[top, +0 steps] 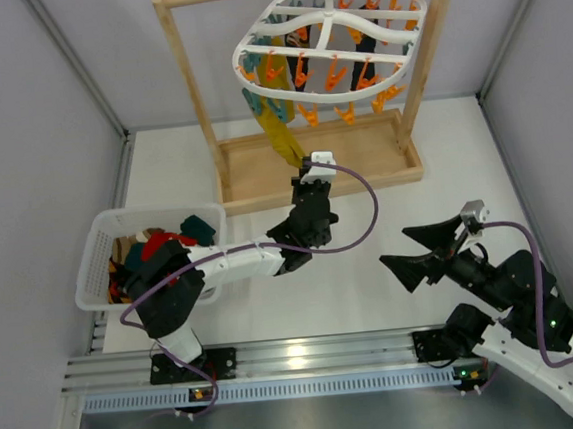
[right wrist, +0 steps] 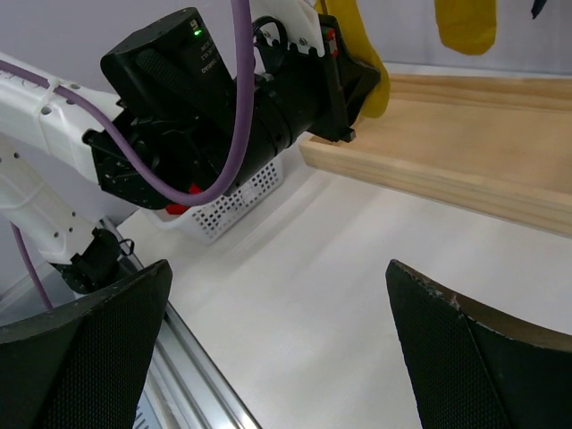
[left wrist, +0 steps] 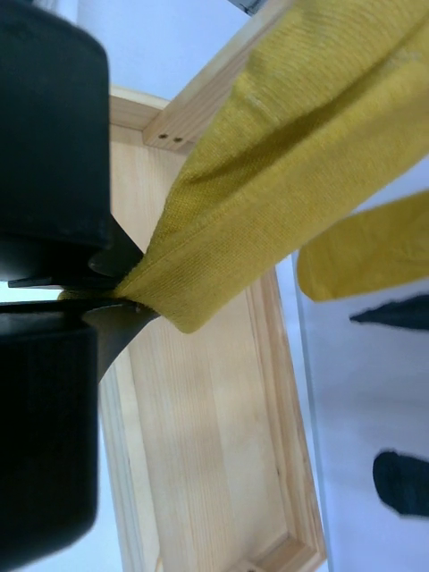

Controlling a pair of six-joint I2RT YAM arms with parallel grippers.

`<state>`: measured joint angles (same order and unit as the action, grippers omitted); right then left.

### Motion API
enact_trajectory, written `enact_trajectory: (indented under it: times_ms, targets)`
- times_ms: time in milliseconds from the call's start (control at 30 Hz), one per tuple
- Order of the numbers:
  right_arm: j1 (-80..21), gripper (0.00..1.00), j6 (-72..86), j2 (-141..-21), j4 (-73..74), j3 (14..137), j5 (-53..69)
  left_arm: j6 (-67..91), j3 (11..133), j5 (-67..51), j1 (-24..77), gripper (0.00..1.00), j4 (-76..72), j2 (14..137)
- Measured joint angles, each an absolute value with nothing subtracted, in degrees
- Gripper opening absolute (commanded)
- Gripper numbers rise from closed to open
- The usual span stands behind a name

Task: Remove the socks clipped to the hanger

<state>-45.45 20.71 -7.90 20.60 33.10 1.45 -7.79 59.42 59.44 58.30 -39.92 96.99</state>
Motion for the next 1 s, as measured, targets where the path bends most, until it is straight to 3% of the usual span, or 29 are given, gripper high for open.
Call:
enact_trajectory:
  times_ms: [433,1000]
  targets:
    - [-45.5,0.99,21.1,-4.2,27.3,36.8,-3.6,-14.1,71.5,61.0,66.9,0.0,-39.9,106.0]
    - [-45.5,0.99,20.7,-1.5,37.8,46.9,-13.9,-17.3,87.2,56.9,68.6,0.03,-39.9,118.9]
